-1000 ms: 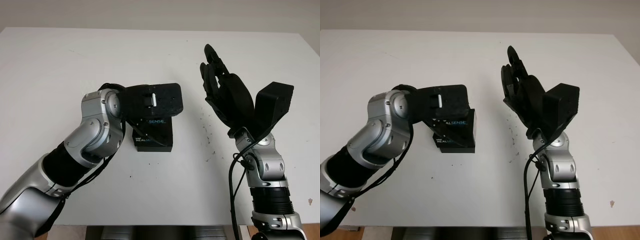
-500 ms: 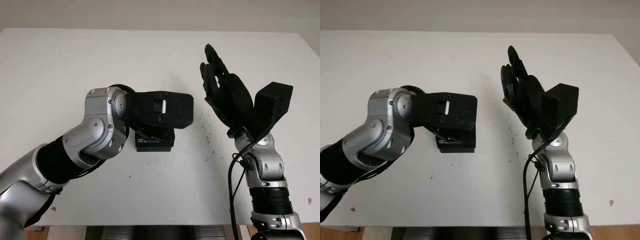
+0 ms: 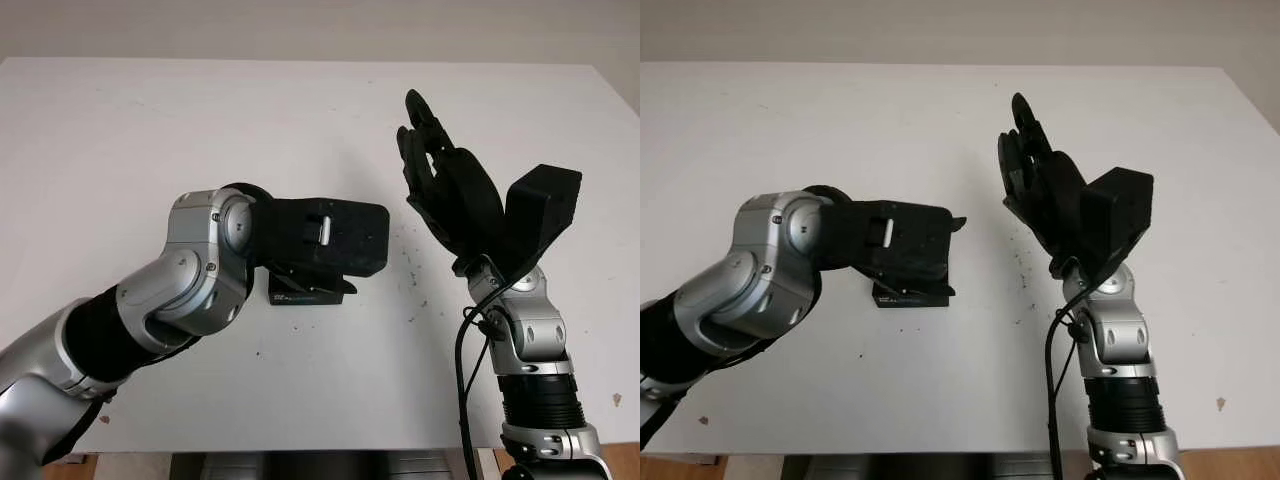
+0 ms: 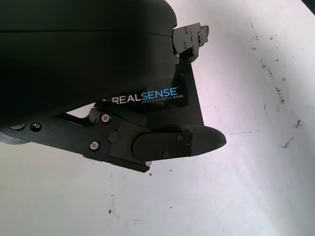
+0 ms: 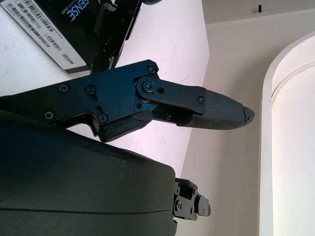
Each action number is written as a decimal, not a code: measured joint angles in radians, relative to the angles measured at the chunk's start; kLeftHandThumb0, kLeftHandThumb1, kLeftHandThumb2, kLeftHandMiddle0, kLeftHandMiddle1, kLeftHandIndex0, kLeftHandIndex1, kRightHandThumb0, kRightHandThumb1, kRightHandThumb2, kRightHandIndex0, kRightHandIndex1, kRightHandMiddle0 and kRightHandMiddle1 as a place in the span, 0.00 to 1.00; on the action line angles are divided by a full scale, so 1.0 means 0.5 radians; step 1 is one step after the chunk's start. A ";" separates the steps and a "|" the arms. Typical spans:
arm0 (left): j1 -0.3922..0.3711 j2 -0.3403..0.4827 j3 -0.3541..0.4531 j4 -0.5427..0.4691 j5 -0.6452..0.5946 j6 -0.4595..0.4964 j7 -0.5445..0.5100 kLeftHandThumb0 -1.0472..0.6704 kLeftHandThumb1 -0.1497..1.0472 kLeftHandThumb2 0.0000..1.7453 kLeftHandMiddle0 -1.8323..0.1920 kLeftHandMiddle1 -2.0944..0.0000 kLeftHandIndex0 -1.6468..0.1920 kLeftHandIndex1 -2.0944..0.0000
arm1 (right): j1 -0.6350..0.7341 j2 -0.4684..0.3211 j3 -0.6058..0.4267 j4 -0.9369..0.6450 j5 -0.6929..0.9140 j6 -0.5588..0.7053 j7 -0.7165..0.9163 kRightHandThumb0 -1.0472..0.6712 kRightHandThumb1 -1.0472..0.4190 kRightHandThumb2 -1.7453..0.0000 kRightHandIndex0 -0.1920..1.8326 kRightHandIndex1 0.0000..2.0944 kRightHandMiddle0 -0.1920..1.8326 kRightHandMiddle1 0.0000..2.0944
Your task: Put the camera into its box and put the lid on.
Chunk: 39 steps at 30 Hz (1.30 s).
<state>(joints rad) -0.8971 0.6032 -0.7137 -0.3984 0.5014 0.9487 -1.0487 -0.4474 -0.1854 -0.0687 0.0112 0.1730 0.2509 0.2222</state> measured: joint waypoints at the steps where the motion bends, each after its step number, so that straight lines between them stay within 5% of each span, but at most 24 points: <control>1: 0.017 0.017 0.000 -0.005 0.020 -0.060 0.027 0.26 1.00 0.26 1.00 1.00 1.00 1.00 | 0.000 0.000 0.000 0.000 0.000 0.000 0.000 0.18 0.00 0.65 0.02 0.03 0.01 0.02; 7: 0.252 0.260 0.029 -0.006 0.335 -1.007 0.454 0.18 1.00 0.31 1.00 1.00 1.00 1.00 | 0.001 -0.002 0.000 0.014 -0.002 -0.015 0.011 0.19 0.00 0.65 0.01 0.02 0.00 0.02; 11: 0.343 0.327 0.236 0.088 0.383 -1.336 0.612 0.14 1.00 0.37 1.00 1.00 1.00 1.00 | 0.001 -0.003 0.001 0.016 -0.005 -0.018 0.017 0.18 0.00 0.65 0.02 0.02 0.01 0.02; 15: 0.418 0.262 0.553 0.146 0.203 -1.293 0.632 0.13 1.00 0.36 1.00 1.00 1.00 1.00 | 0.001 -0.003 0.000 0.024 -0.011 -0.035 0.018 0.18 0.00 0.65 0.02 0.03 0.01 0.03; 22: 0.672 -0.098 1.234 0.171 -0.462 -1.083 0.867 0.15 1.00 0.33 1.00 1.00 1.00 1.00 | -0.008 -0.003 0.002 0.062 -0.013 -0.092 0.024 0.18 0.00 0.65 0.02 0.02 0.00 0.02; 30: 0.946 -0.219 1.565 0.200 -0.755 -1.190 1.162 0.15 1.00 0.38 1.00 1.00 1.00 1.00 | -0.010 0.001 0.034 0.068 -0.057 -0.140 0.020 0.17 0.00 0.65 0.00 0.02 0.00 0.00; 39: 1.180 -0.549 1.875 0.376 -1.178 -1.370 1.490 0.17 1.00 0.34 1.00 1.00 1.00 1.00 | 0.007 0.025 0.078 0.080 -0.124 -0.161 -0.005 0.16 0.00 0.61 0.00 0.00 0.00 0.00</control>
<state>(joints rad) -0.3069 0.3286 0.2237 -0.2106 -0.0876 0.2638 -0.3035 -0.4440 -0.1729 -0.0295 0.0510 0.1112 0.1705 0.2199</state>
